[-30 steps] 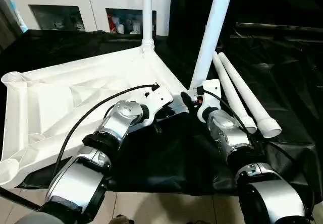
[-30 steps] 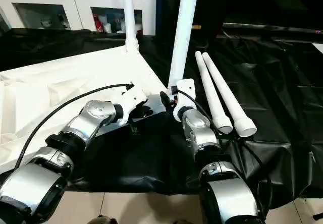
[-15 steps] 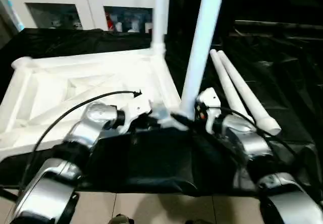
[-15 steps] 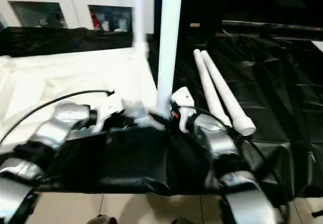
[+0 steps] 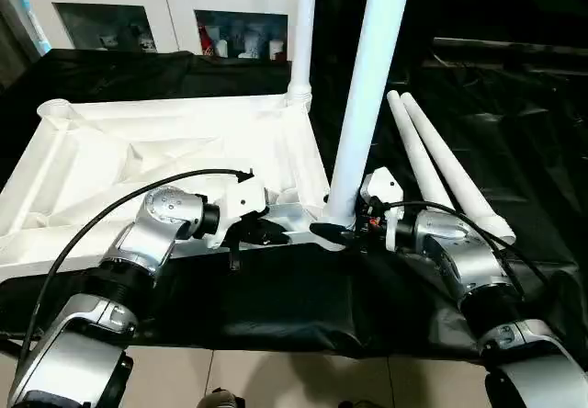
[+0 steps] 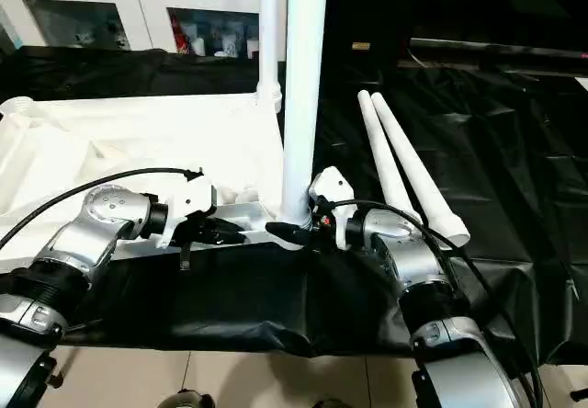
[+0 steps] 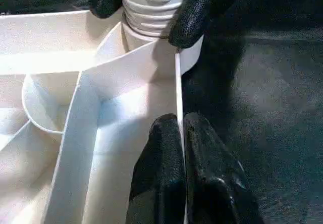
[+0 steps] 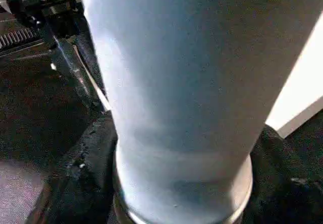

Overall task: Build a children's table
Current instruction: Rotate leg to tighten

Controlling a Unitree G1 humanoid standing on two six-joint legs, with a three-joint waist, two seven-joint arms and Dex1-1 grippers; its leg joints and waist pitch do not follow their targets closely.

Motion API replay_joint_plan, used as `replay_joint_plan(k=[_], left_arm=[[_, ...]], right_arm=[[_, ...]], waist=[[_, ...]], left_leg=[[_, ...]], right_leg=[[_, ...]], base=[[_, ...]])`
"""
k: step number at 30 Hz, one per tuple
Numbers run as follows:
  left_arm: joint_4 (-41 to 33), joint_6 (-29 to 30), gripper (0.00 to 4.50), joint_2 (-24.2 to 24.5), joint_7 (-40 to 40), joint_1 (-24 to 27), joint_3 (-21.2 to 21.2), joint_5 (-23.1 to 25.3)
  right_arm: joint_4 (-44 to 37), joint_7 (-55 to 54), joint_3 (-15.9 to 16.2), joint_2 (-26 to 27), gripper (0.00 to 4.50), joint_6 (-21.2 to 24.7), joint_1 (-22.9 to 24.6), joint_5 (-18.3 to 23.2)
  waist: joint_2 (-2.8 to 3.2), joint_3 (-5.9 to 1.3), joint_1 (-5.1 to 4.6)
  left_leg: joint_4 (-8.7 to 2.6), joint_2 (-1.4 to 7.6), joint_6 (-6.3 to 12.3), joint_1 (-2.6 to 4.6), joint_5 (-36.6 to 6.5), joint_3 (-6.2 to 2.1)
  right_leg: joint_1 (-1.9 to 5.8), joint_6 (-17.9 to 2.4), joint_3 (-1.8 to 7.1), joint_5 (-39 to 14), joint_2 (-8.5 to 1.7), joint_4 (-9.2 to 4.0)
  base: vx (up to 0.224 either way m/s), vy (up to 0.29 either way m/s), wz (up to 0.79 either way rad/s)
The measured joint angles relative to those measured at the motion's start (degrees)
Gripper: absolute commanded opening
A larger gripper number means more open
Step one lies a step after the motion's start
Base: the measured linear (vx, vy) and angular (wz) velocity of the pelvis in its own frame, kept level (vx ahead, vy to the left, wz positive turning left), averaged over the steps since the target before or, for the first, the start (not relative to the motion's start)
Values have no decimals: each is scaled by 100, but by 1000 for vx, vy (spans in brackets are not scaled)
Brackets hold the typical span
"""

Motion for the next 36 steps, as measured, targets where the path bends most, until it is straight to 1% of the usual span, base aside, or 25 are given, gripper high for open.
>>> replay_joint_plan(k=[3, 5, 8, 9, 13, 15, 19, 20, 21, 23, 24, 26, 29, 30, 33, 36], left_arm=[[28, -2, 0, -10, 93, 5, 0, 23], [181, -25, 0, -114, 390, -48, 3, 118], [662, -82, 0, -452, 1165, -320, 23, 316], [844, -72, 0, -630, 1513, -418, 29, 365], [1283, 126, 0, -1170, 2348, -733, 29, 551], [1341, 182, 0, -1338, 2606, -770, 29, 555], [1444, 170, 0, -1377, 2665, -819, 64, 554], [1465, 161, 0, -1380, 2665, -822, 80, 554], [1492, 126, 0, -1378, 2664, -827, 81, 554], [1512, 88, 0, -1355, 2643, -831, 81, 554], [1518, 56, 0, -1314, 2606, -827, 92, 552], [1507, 17, 0, -1245, 2492, -803, 130, 540], [1442, -93, 0, -1086, 2265, -734, 142, 499], [1381, -160, 0, -953, 2100, -684, 146, 484], [1124, -293, 0, -670, 1485, -487, 148, 319], [904, -357, 0, -504, 963, -350, 148, 222]], right_arm=[[-27, -225, -23, 77, 279, 38, 52, 5], [84, -732, -80, 219, 278, 37, 48, -55], [472, -2043, -369, 587, 277, 62, -139, -146], [658, -2614, -512, 754, 277, 86, -256, -163], [1181, -4115, -845, 1187, 277, 88, -622, -174], [1340, -4527, -892, 1259, 277, 84, -746, -186], [1487, -4821, -892, 1358, 277, 21, -849, -306], [1517, -4842, -905, 1373, 312, 7, -869, -306], [1556, -4828, -925, 1381, 333, -70, -878, -306], [1629, -4743, -928, 1379, 333, -163, -899, -319], [1653, -4619, -905, 1370, 353, -216, -899, -375], [1667, -4369, -818, 1303, 372, -305, -882, -397], [1613, -3865, -688, 1193, 372, -382, -799, -394], [1492, -3533, -663, 1073, 372, -400, -716, -378], [1147, -2508, -426, 768, 372, -411, -500, -354], [911, -1804, -273, 568, 372, -408, -407, -321]], waist=[[0, 0, -2], [0, 0, -8], [0, -1, -37], [0, -1, -50], [4, -3, -91], [14, -8, -97], [29, -17, -125], [32, -19, -131], [33, -20, -134], [33, -20, -146], [33, -19, -159], [33, -19, -175], [32, -19, -191], [33, -19, -190], [33, -19, -178], [34, -18, -154]], left_leg=[[2, 0, 0, 1, 0, 0], [7, -1, 0, 4, 0, 0], [11, -5, -1, 22, 0, -1], [11, -7, -1, 29, 0, -1], [8, -14, -1, 44, 0, -1], [5, -16, -1, 45, 0, 0], [-7, -14, -1, 45, 0, -2], [-8, -14, -1, 45, 0, -2], [-8, -14, -1, 45, 0, -2], [-7, -15, -1, 45, 0, -2], [-7, -14, -1, 44, 0, -2], [-12, -14, -1, 43, 0, -3], [-21, -8, -1, 42, 0, -6], [-25, -7, -1, 42, 0, -7], [-24, -5, -1, 35, 0, -7], [-11, -4, 0, 14, 0, -5]], right_leg=[[-1, 0, 0, 0, 0, 3], [1, 0, 4, 1, 0, 7], [19, -5, 12, 9, -1, 2], [28, -7, 14, 12, -1, -2], [42, -5, 24, 13, -3, -3], [43, -4, 26, 12, -3, -6], [41, 3, 18, 8, -2, -6], [41, 3, 18, 8, -2, -6], [41, 3, 18, 8, -2, -6], [41, 3, 19, 8, -2, -6], [39, 3, 18, 8, -2, -5], [36, 4, 17, 9, -2, -5], [31, 4, 10, 8, 4, -5], [31, 7, 7, 7, 5, -6], [28, 15, 4, 1, 5, -7], [17, 16, 5, 0, 4, -9]], base=[[0, 0, 0], [0, 0, 0], [0, 0, 0], [0, 0, 0], [0, 0, 0], [0, 0, 0], [0, 0, 0], [0, 0, 0], [0, 0, 0], [0, 0, 0], [0, 0, 0], [0, 0, 0], [0, 0, 0], [0, 0, 0], [0, 0, 0], [0, 0, 0]])
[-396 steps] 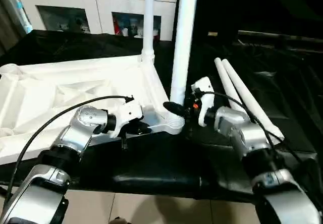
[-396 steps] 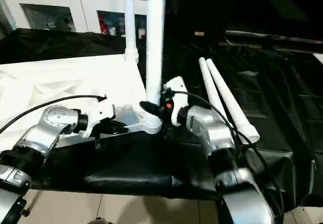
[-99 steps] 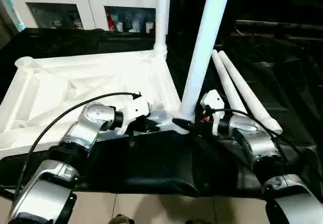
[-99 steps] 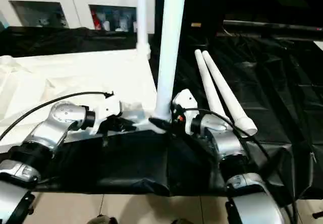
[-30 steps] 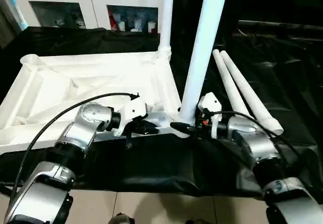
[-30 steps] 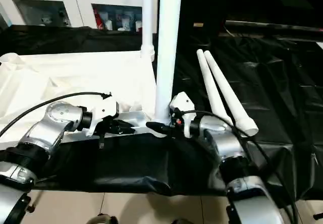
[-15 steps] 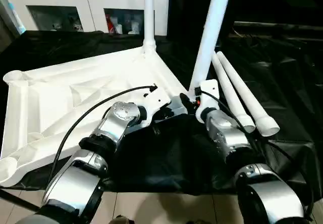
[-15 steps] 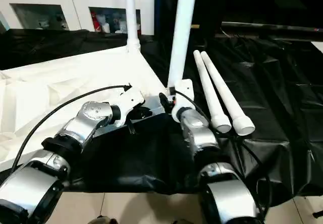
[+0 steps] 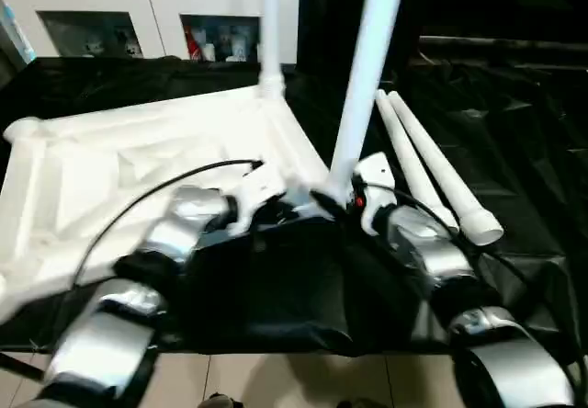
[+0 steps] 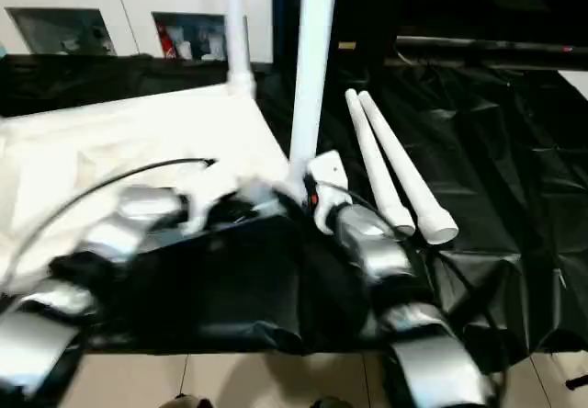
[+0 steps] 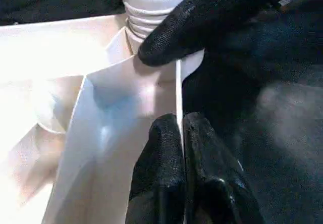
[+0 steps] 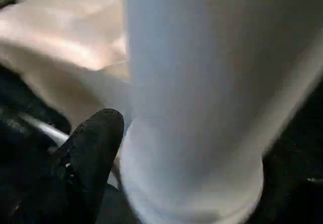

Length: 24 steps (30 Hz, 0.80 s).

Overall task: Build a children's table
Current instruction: Rotate leg to tighten

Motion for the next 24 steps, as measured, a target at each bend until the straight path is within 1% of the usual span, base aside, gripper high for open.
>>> replay_joint_plan(k=[4, 8, 10, 11, 12, 14, 18, 20, 22, 24], left_arm=[[-312, 4, 0, 286, -610, 211, -8, -162], [-517, 51, 0, 386, -862, 315, -16, -243], [-579, 63, 0, 399, -917, 347, -16, -254], [-587, 68, 0, 399, -933, 352, -16, -254], [-589, 77, 0, 398, -940, 352, -16, -254], [-589, 96, 0, 402, -944, 358, -16, -254], [-673, 108, 0, 416, -945, 407, -16, -254], [-680, 108, 0, 414, -941, 416, -16, -251], [-622, 87, 0, 354, -704, 402, -15, -167], [-387, 33, 0, 210, -282, 272, -15, -25]], right_arm=[[-426, 988, 217, -349, 372, 11, 179, 108], [-535, 1475, 260, -454, 372, 100, 208, 194], [-585, 1623, 274, -490, 346, 127, 225, 195], [-608, 1660, 276, -494, 346, 127, 246, 206], [-642, 1673, 281, -493, 346, 129, 277, 217], [-649, 1684, 291, -493, 316, 144, 291, 224], [-772, 1727, 303, -495, 284, 256, 351, 267], [-817, 1713, 304, -492, 278, 278, 385, 267], [-769, 1373, 296, -422, 278, 278, 399, 198], [-597, 597, 183, -221, 275, 267, 356, 131]], waist=[[0, 0, 51], [0, 0, 90], [0, 0, 121], [0, 0, 135], [0, 0, 142], [0, 0, 146], [0, 0, 149], [0, 0, 149], [0, 0, 145], [-4, -3, 132]], left_leg=[[7, 0, 3, -5, -2, 5], [9, 3, 2, -4, -1, 4], [9, 4, 1, -4, -1, 4], [9, 4, 1, -3, -1, 4], [10, 3, 1, -3, 0, 5], [12, 3, 1, -3, 0, 5], [12, 4, 1, -4, -1, 6], [12, 3, 1, -3, 0, 6], [15, 3, 1, -2, 0, 6], [19, 0, 1, 12, 0, 5]], right_leg=[[-2, -1, 0, -1, -4, 0], [-1, -1, -2, 0, -4, 7], [-2, -1, -2, 0, -4, 8], [-1, -1, -1, 0, -4, 8], [-1, -1, -1, 0, -4, 8], [-1, -1, 0, 0, -4, 7], [-2, -1, 0, 0, -4, 6], [-2, -1, 0, 0, -4, 7], [0, -1, 2, 0, -4, 8], [13, -2, 6, 1, -4, 9]], base=[[0, 0, 0], [0, 0, 0], [0, 0, 0], [0, 0, 0], [0, 0, 0], [0, 0, 0], [0, 0, 0], [0, 0, 0], [0, 0, 0], [0, 0, 0]])
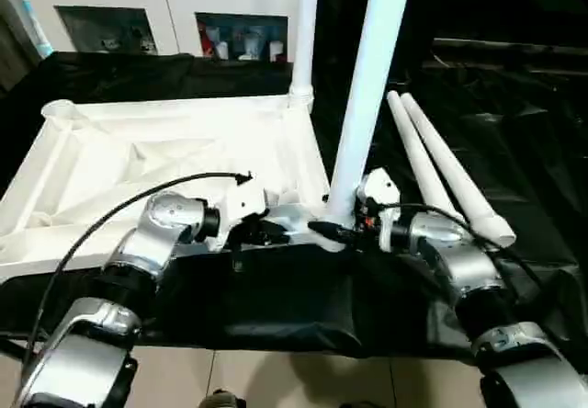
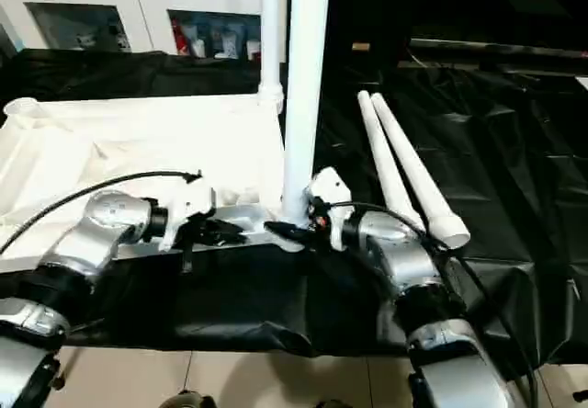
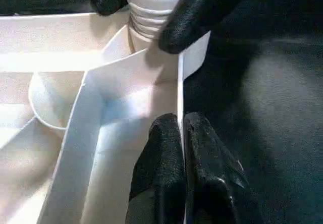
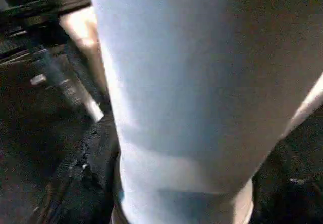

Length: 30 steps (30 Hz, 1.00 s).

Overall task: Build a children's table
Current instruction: Rotate leg to tighten

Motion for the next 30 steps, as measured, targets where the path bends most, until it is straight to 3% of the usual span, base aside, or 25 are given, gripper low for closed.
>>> replay_joint_plan(k=[9, 13, 14, 21, 23, 30], left_arm=[[898, 395, 0, -1016, 1711, -643, -7, 411], [1115, 448, 0, -1251, 2015, -779, -4, 478], [1168, 425, 0, -1258, 2018, -806, -1, 478], [1213, 311, 0, -1176, 1995, -807, 11, 475], [1208, 258, 0, -1134, 1942, -784, 32, 475], [699, -112, 0, -483, 822, -390, 84, 256]], right_arm=[[1040, -3046, -771, 868, 274, 225, -677, -48], [1301, -3577, -900, 966, 274, 161, -835, -57], [1337, -3586, -901, 969, 309, 124, -852, -70], [1422, -3275, -811, 934, 377, -179, -837, -251], [1414, -3078, -781, 905, 377, -218, -821, -271], [600, -841, -368, 286, 377, -146, -255, -42]], waist=[[-9, -6, -94], [-1, -14, -114], [4, -16, -114], [2, -14, -157], [2, -14, -162], [2, -14, -170]], left_leg=[[-7, -15, 0, 42, 0, 2], [-14, -15, 0, 49, -1, -1], [-16, -15, 0, 48, -1, -3], [-21, -15, 0, 43, -1, -3], [-26, -14, 0, 43, -1, -3], [-78, -4, -1, 37, 0, -4]], right_leg=[[35, 21, 22, -11, -4, -6], [49, 21, 19, -11, -4, -7], [49, 21, 17, -11, -4, -7], [40, 22, 14, -11, -4, -8], [37, 24, 12, -11, -3, -8], [12, 21, -7, -10, 6, -6]], base=[[0, 0, 0], [0, 0, 0], [0, 0, 0], [0, 0, 0], [0, 0, 0], [0, 0, 0]])
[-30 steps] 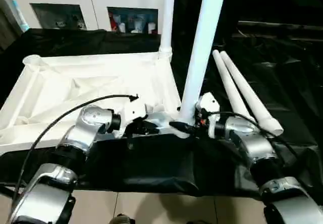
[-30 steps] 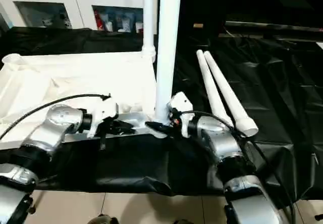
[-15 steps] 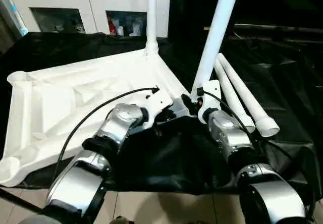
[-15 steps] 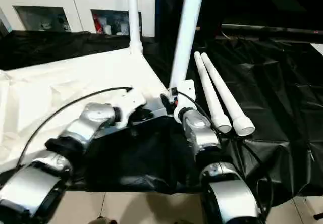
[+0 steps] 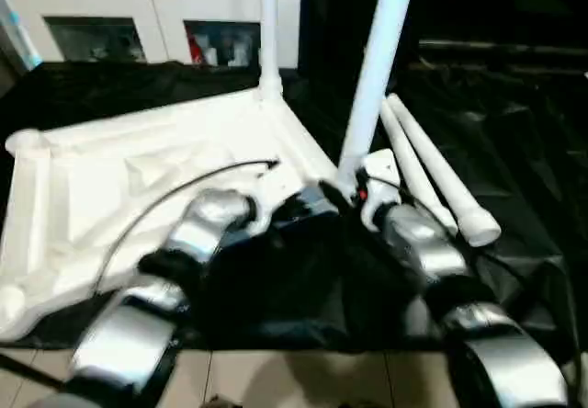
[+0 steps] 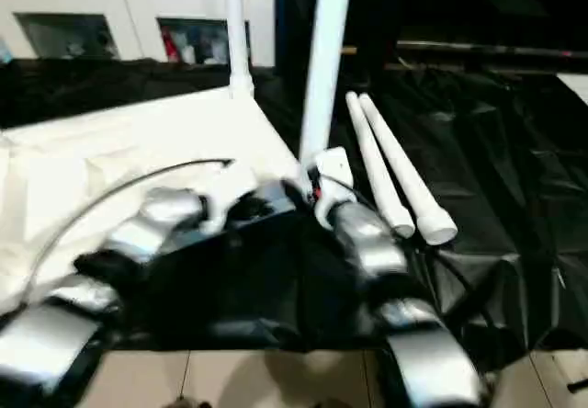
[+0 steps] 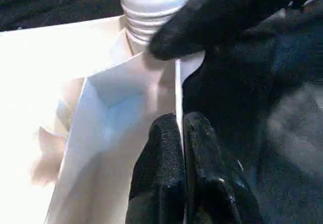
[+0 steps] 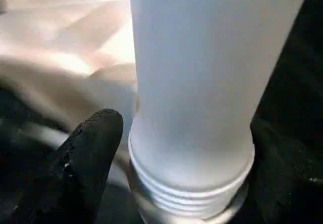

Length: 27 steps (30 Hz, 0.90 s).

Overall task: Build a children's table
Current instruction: Rotate leg to tighten

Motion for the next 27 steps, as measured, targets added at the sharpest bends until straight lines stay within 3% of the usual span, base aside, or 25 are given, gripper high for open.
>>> replay_joint_plan(k=[6, 13, 23, 27], left_arm=[[-558, -69, 0, 435, -988, 352, -4, -243], [-1009, 39, 0, 708, -1517, 625, -16, -425], [-1024, 61, 0, 727, -1517, 633, -14, -444], [-642, 53, 0, 391, -761, 386, -15, -172]], right_arm=[[-844, 1514, 405, -670, 377, 353, 354, 129], [-1178, 2132, 502, -836, 363, 575, 491, 186], [-1349, 2097, 527, -788, 294, 690, 601, 303], [-1254, 1161, 230, -511, 280, 697, 661, 190]], waist=[[1, -1, 55], [1, 0, 67], [-4, 3, 59], [-5, 1, 57]], left_leg=[[5, 1, 0, -8, -1, 11], [10, 2, 0, -20, -1, 13], [15, 3, -1, -20, -1, 11], [23, -6, -1, -8, 0, 15]], right_leg=[[-3, 3, 4, -33, -2, -3], [-14, 2, 3, -34, -3, -1], [-12, 2, 4, -34, -3, 1], [3, -9, 15, -27, -10, 1]], base=[[0, 0, 0], [0, 0, 0], [0, 0, 0], [0, 0, 0]])
